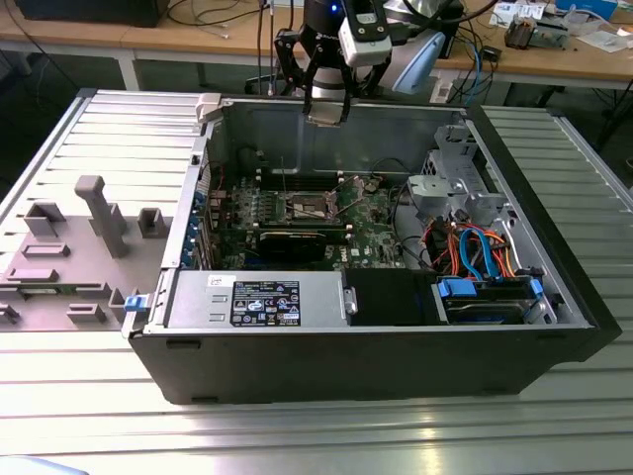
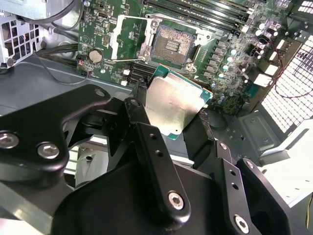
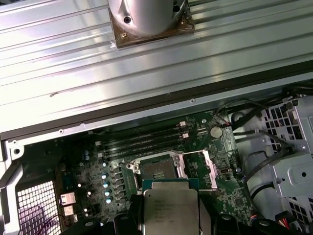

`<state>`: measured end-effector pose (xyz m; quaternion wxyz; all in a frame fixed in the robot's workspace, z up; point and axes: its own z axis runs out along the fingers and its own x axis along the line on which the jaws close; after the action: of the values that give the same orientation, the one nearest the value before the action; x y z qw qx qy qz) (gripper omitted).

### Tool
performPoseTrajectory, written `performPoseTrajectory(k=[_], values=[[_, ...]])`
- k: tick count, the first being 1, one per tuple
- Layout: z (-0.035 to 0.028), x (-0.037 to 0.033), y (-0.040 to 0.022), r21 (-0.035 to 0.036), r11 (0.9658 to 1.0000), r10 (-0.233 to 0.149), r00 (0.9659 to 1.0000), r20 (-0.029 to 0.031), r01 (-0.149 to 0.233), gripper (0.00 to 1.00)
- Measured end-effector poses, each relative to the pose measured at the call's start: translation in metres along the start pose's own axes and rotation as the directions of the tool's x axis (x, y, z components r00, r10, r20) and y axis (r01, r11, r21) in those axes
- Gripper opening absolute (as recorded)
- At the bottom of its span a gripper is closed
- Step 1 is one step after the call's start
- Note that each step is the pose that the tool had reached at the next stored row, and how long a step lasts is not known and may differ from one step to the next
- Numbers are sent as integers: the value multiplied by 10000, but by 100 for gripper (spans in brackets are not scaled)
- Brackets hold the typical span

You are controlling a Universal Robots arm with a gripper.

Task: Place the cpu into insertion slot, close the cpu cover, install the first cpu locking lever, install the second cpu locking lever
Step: 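Place the cpu into insertion slot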

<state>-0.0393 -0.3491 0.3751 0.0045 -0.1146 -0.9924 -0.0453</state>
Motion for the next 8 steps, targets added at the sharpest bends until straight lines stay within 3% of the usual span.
performPoseTrajectory(k=[8], values=[[0, 0, 0, -3, 9999, 142, 9999, 13, -142, 55]])
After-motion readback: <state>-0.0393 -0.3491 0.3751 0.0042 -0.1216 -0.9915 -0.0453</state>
